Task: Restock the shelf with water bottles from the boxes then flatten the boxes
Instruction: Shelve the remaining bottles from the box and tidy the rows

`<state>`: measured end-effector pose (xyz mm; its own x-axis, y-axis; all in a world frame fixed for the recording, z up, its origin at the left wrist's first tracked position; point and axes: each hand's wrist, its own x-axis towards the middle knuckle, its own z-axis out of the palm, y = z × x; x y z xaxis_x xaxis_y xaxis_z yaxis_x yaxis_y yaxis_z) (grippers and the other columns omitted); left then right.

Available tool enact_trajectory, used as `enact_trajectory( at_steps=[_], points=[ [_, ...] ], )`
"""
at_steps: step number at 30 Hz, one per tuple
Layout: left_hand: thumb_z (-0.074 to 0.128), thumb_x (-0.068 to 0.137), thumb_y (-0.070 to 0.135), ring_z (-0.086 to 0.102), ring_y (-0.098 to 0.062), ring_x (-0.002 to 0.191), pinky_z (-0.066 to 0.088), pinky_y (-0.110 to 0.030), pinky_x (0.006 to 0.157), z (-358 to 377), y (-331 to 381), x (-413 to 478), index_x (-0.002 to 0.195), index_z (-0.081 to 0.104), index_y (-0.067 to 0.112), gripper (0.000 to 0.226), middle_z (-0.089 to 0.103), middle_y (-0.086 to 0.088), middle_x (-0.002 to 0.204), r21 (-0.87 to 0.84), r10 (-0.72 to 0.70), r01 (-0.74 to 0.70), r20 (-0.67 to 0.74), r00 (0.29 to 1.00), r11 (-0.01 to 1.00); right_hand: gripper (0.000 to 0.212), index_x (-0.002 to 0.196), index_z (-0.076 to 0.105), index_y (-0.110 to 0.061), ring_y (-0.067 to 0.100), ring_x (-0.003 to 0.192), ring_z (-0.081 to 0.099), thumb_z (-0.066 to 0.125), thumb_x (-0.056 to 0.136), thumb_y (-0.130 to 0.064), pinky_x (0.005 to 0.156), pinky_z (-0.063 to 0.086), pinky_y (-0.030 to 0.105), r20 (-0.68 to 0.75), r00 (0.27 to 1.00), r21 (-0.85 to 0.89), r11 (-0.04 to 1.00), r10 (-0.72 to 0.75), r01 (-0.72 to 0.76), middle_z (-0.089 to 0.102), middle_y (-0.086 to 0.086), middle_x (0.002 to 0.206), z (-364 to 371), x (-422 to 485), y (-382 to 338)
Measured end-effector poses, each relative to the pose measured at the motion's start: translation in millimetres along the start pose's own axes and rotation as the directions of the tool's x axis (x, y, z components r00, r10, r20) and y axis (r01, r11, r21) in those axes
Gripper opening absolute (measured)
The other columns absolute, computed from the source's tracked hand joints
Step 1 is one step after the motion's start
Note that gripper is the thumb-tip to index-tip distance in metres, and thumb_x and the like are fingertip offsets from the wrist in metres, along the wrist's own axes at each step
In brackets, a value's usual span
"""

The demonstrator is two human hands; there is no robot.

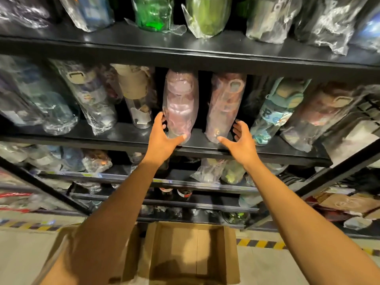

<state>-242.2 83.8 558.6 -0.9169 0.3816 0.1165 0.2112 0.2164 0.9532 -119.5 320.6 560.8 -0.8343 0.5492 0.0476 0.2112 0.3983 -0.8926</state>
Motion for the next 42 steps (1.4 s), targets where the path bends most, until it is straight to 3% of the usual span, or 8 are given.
enact_trajectory(
  at_steps=[5,18,23,26,30,33,38,42],
  points=[
    [0.086,0.082,0.024,0.054,-0.005,0.124,0.039,-0.003,0.092,8.5,-1.3,9.8,0.149,0.035,0.025,0.084,0.053,0.015,0.137,0.093,0.066,-0.065,-0.004,0.998,0.994,0.073,0.138,0.046,-0.02,0.009,0.121,0.056,0.09,0.08,-0.029,0.105,0.043,0.022,0.007,1.0,0.051,0.999,-0.007,0.007,0.057,-0.009,0.133,11.6,20.8,9.9],
    [0.088,0.081,0.024,0.061,-0.021,0.113,0.05,-0.031,0.094,21.8,-0.6,41.8,0.123,0.05,0.01,0.058,0.064,-0.005,0.125,0.231,-0.035,0.049,-0.068,0.997,0.972,0.055,0.11,0.053,-0.012,0.026,0.103,0.066,0.088,0.078,-0.041,0.089,0.057,0.043,-0.096,0.994,-0.131,0.989,0.058,-0.07,0.066,0.008,0.114,25.3,43.7,-3.5],
    [0.089,0.079,0.034,0.05,-0.023,0.128,0.043,-0.045,0.112,19.3,-3.2,31.8,0.132,0.042,0.014,0.073,0.049,-0.008,0.139,0.21,-0.047,0.062,-0.074,0.996,0.976,0.059,0.127,0.052,-0.01,0.014,0.109,0.057,0.085,0.085,-0.035,0.089,0.046,0.026,-0.031,0.999,-0.081,0.996,0.022,-0.024,0.058,-0.004,0.121,12.2,19.6,-13.7],
    [0.087,0.082,0.033,0.033,-0.021,0.146,0.028,-0.039,0.124,19.2,-3.2,3.7,0.158,0.027,0.014,0.098,0.033,-0.006,0.159,0.187,-0.056,0.097,-0.213,0.975,0.977,0.045,0.131,0.059,-0.016,0.007,0.107,0.063,0.079,0.092,-0.025,0.098,0.052,0.025,-0.226,0.97,-0.018,0.996,-0.092,0.09,0.067,-0.006,0.121,-8.7,-13.7,-1.7],
    [0.077,0.087,0.011,0.057,-0.024,0.117,0.048,-0.037,0.104,33.3,-3.3,-41.8,0.137,0.055,0.008,0.055,0.057,-0.009,0.128,0.278,0.211,-0.103,-0.393,0.895,0.955,0.021,0.105,0.057,-0.018,0.019,0.075,0.059,0.072,0.092,-0.022,0.077,0.054,0.048,-0.592,0.802,-0.015,0.996,-0.077,0.084,0.063,0.004,0.087,-59.4,-40.6,28.8],
    [0.074,0.089,0.007,0.064,-0.022,0.103,0.053,-0.035,0.094,50.0,-6.0,-49.8,0.125,0.065,0.006,0.037,0.066,-0.007,0.116,0.325,0.284,-0.208,-0.205,0.937,0.923,0.044,0.119,0.052,-0.014,0.021,0.091,0.054,0.079,0.089,-0.032,0.088,0.051,0.046,-0.524,0.852,-0.025,1.0,0.003,-0.019,0.055,0.012,0.112,-93.0,-31.8,43.9],
    [0.066,0.092,0.028,0.062,-0.026,0.121,0.049,-0.043,0.106,80.6,-0.5,-42.7,0.126,0.069,0.016,0.036,0.068,-0.002,0.129,0.509,0.301,-0.342,0.164,0.939,0.79,0.09,0.157,0.031,-0.017,0.021,0.14,0.045,0.084,0.086,-0.036,0.117,0.039,0.037,-0.198,0.978,-0.066,0.995,0.059,-0.073,0.043,0.003,0.158,-113.7,-5.1,47.1],
    [0.067,0.092,0.039,0.04,-0.027,0.146,0.028,-0.053,0.123,100.3,-8.1,-48.9,0.151,0.05,0.023,0.063,0.047,-0.003,0.157,0.679,0.315,-0.546,0.445,0.838,0.492,0.064,0.132,0.046,-0.021,0.009,0.114,0.059,0.087,0.084,-0.027,0.097,0.048,0.023,-0.07,0.997,-0.054,0.998,0.032,-0.036,0.06,-0.008,0.13,-116.1,13.9,49.8]
  ],
)
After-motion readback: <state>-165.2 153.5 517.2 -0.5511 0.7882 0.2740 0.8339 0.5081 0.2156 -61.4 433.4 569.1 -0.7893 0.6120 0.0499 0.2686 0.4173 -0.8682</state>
